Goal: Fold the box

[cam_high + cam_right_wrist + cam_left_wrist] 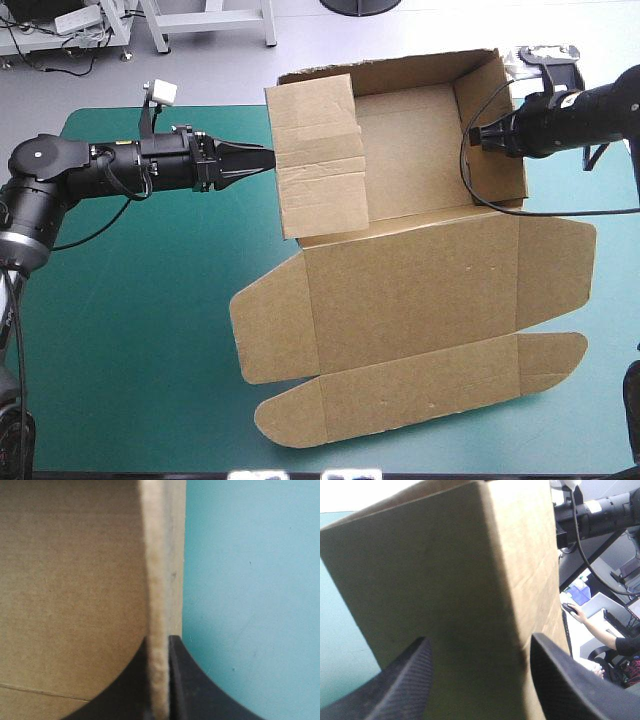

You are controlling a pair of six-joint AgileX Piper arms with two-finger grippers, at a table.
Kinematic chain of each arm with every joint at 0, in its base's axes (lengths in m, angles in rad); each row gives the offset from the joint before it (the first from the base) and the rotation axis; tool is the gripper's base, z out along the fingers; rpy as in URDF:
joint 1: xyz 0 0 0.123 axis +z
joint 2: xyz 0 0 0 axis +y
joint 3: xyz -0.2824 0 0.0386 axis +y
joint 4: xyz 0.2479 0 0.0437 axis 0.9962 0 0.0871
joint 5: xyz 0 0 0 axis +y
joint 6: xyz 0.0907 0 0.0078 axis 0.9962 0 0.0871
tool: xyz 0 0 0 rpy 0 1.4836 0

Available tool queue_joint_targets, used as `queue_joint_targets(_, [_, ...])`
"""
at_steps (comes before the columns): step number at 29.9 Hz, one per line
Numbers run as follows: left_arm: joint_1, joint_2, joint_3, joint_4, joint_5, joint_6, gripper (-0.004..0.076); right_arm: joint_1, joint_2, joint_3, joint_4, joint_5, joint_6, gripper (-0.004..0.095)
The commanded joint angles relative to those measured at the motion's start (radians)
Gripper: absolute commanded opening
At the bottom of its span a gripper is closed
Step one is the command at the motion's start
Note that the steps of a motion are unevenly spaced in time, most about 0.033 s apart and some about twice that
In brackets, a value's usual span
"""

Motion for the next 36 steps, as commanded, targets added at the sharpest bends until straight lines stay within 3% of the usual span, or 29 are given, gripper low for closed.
queue_joint_targets(1, [-0.007, -0.038, -0.031, -0.092, 0.065, -0.005, 0.0466, -0.002, -0.028, -0.023, 0.050, -0.042, 0.010, -0.0023])
queue_joint_targets(11, [-0.007, -0.038, -0.031, -0.108, 0.061, -0.005, 0.0468, -0.002, -0.020, -0.023, 0.050, -0.047, 0.015, -0.0022])
queue_joint_targets(16, [-0.007, -0.038, -0.031, -0.081, 0.004, -0.005, 0.0468, 0.027, -0.020, -0.023, 0.036, -0.061, 0.046, -0.0017])
queue_joint_targets(24, [-0.007, -0.038, -0.031, 0.056, -0.138, -0.057, 0.0467, 0.163, -0.020, -0.023, -0.094, -0.126, 0.158, -0.0017])
queue_joint_targets(36, [-0.137, -0.038, -0.046, 0.342, -0.442, -0.228, 0.0462, 0.277, -0.020, -0.023, -0.146, -0.197, 0.249, -0.0012])
